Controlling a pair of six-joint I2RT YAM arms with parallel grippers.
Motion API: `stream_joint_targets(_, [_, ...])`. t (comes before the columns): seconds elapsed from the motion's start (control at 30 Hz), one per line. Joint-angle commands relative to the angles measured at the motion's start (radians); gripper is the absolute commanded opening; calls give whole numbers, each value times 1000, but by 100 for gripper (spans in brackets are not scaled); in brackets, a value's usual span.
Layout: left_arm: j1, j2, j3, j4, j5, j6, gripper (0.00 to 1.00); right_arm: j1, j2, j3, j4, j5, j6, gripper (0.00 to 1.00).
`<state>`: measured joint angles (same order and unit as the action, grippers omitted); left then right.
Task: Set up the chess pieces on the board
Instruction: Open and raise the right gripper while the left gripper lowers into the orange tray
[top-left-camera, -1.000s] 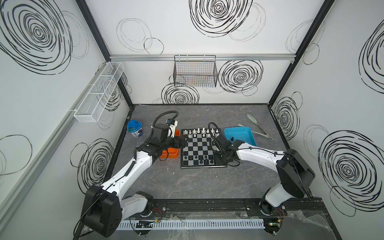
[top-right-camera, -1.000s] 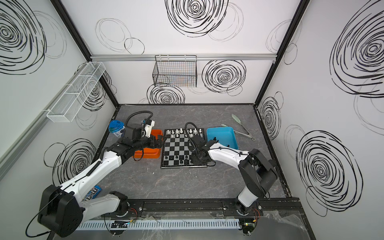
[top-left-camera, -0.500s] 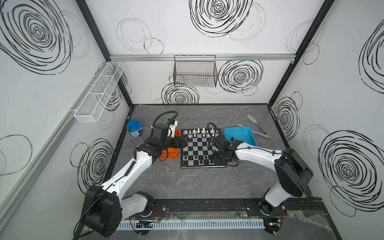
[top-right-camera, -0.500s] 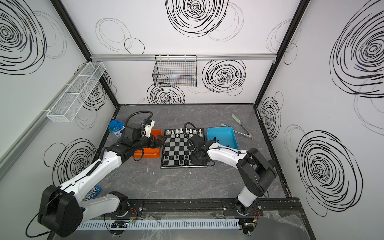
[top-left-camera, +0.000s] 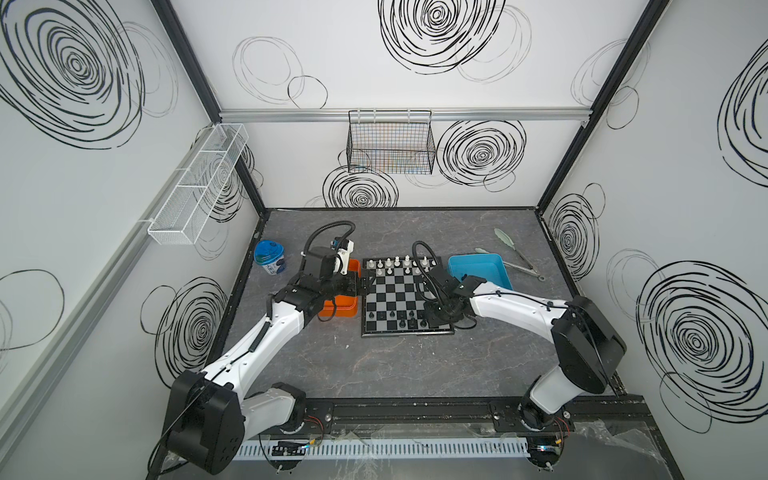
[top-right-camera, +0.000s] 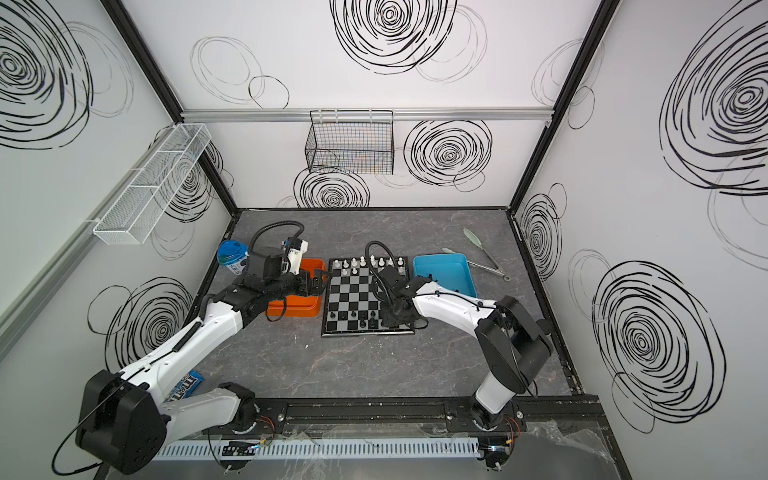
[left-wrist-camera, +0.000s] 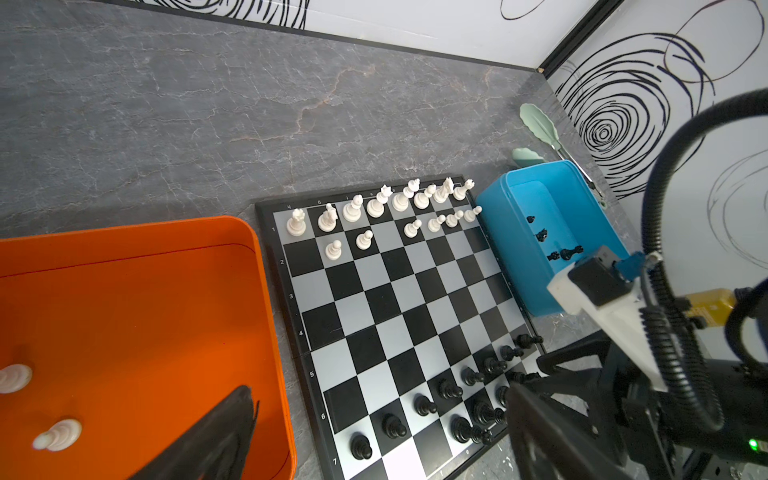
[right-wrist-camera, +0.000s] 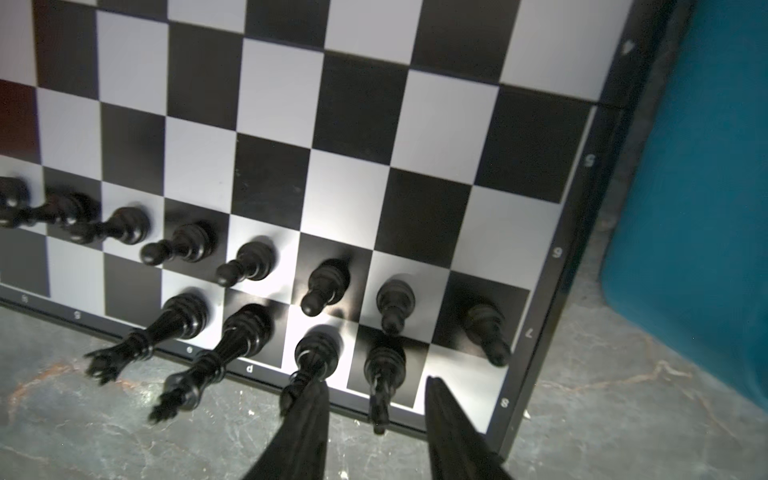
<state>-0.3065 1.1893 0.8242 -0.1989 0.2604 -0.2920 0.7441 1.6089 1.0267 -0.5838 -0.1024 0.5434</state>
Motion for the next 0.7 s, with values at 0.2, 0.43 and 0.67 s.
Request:
stream_joint_targets(0.2, [132, 40, 64, -100, -159, -120, 97, -105, -118, 88, -81, 46, -74, 66])
stream_joint_targets(0.43, [250, 196, 181, -230, -224, -115, 99, -302, -92, 167, -32, -46, -235, 97])
stream_joint_targets(0.67, [262, 351, 284, -318, -283, -93, 97, -432, -39, 169, 8, -133, -314, 100])
